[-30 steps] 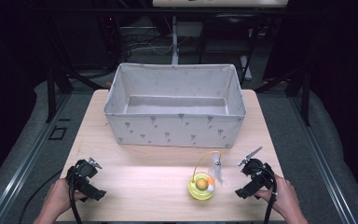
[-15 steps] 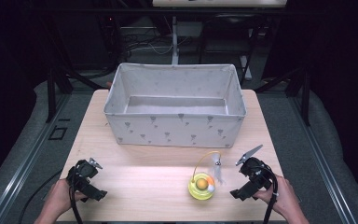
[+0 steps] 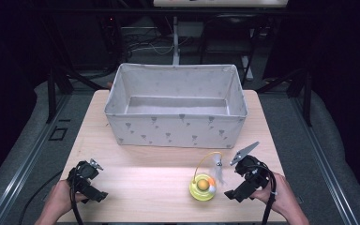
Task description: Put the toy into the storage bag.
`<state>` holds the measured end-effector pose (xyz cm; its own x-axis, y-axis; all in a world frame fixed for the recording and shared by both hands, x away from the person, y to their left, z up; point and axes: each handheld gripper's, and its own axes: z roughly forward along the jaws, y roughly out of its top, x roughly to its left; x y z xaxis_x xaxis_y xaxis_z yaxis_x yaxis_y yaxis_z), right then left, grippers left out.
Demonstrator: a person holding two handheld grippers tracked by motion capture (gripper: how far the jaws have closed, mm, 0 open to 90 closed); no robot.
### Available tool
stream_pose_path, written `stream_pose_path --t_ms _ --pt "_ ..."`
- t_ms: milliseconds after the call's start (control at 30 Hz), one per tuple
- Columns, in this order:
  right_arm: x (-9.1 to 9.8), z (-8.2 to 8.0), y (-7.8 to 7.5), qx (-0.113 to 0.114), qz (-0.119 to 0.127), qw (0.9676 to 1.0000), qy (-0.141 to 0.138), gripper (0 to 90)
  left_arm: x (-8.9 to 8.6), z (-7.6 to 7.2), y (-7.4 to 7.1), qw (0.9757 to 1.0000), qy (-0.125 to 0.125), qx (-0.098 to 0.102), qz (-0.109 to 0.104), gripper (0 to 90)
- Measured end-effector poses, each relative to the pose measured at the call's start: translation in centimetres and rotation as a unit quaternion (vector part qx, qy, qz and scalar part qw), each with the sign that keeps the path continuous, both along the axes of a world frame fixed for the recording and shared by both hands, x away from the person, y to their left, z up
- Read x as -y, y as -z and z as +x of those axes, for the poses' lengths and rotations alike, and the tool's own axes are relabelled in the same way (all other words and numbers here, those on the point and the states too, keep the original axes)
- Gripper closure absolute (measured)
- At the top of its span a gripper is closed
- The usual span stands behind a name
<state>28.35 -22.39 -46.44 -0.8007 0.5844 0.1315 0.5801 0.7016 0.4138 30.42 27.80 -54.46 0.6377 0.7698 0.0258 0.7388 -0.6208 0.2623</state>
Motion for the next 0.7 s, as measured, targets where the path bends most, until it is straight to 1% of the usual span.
stream_pose_path --t_ms 67,100,133,167,200,267,333,400,467,500,567,633,700 --pt "-0.1 0.0 -0.3 0.0 -0.001 1.0 -0.004 0.0 0.0 0.0 0.0 1.0 0.0 0.0 0.0 0.2" --pt "-0.3 0.1 -0.8 0.008 0.004 0.9999 -0.007 0.0 0.1 0.0 0.0 1.0 0.0 0.0 0.0 0.2" --pt "-0.3 0.1 -0.8 0.008 0.004 0.9999 -0.007 0.0 0.1 0.0 0.0 1.0 0.0 0.0 0.0 0.2" --pt "-0.6 0.3 -1.3 0.012 0.001 0.9998 -0.016 0.0 0.1 0.0 0.0 1.0 0.0 0.0 -0.001 0.2" --pt "-0.8 0.4 -1.6 0.015 -0.002 0.9997 -0.018 0.0 0.1 0.0 0.0 1.0 0.0 0.0 -0.001 0.2" --pt "-1.0 0.4 -1.8 0.016 -0.001 0.9997 -0.019 0.0 0.1 0.0 0.0 1.0 0.0 0.0 -0.001 0.2" --pt "-1.6 0.5 -2.7 0.021 -0.003 0.9993 -0.03 0.0 0.2 0.0 0.0 1.0 0.0 0.001 -0.002 0.2" --pt "-1.9 0.6 -3.3 0.026 0.004 0.9991 -0.034 0.0 0.2 0.0 0.1 1.0 0.002 0.0 -0.002 0.2" --pt "-2.3 0.7 -4.1 0.031 0.005 0.9986 -0.042 0.0 0.2 0.0 0.1 1.0 0.003 0.001 -0.002 0.2" --pt "-2.5 0.8 -4.3 0.034 0.014 0.9984 -0.043 0.0 0.2 0.0 0.0 1.0 0.003 0.001 -0.002 0.2" --pt "-2.8 1.0 -5.0 0.042 0.015 0.9978 -0.05 0.0 0.2 0.0 0.0 1.0 0.002 0.002 -0.003 0.2" --pt "-3.1 1.1 -5.4 0.046 0.022 0.9974 -0.05 0.0 0.1 0.0 0.0 1.0 0.001 0.002 -0.003 0.1" --pt "-3.5 1.3 -5.7 0.05 0.025 0.9969 -0.056 0.0 0.1 0.0 0.0 1.0 0.001 0.003 -0.001 0.1"
